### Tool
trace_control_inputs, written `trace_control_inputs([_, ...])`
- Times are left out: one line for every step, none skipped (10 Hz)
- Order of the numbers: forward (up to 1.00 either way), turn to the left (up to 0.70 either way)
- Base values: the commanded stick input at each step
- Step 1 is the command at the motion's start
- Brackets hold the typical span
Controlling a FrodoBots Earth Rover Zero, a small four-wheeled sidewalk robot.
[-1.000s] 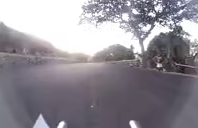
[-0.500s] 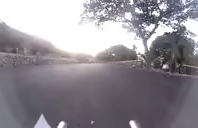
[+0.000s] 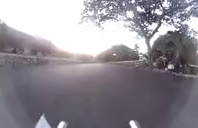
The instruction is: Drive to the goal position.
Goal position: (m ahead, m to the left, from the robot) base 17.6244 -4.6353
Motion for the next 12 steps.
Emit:
trace_control_inputs([0.70,0.00])
trace_control_inputs([0.70,0.00])
trace_control_inputs([0.70,0.00])
trace_control_inputs([0.70,0.00])
trace_control_inputs([0.70,0.00])
trace_control_inputs([0.70,0.00])
trace_control_inputs([0.70,0.00])
trace_control_inputs([0.70,0.00])
trace_control_inputs([0.70,0.00])
trace_control_inputs([0.70,0.00])
trace_control_inputs([0.70,0.00])
trace_control_inputs([0.70,0.00])
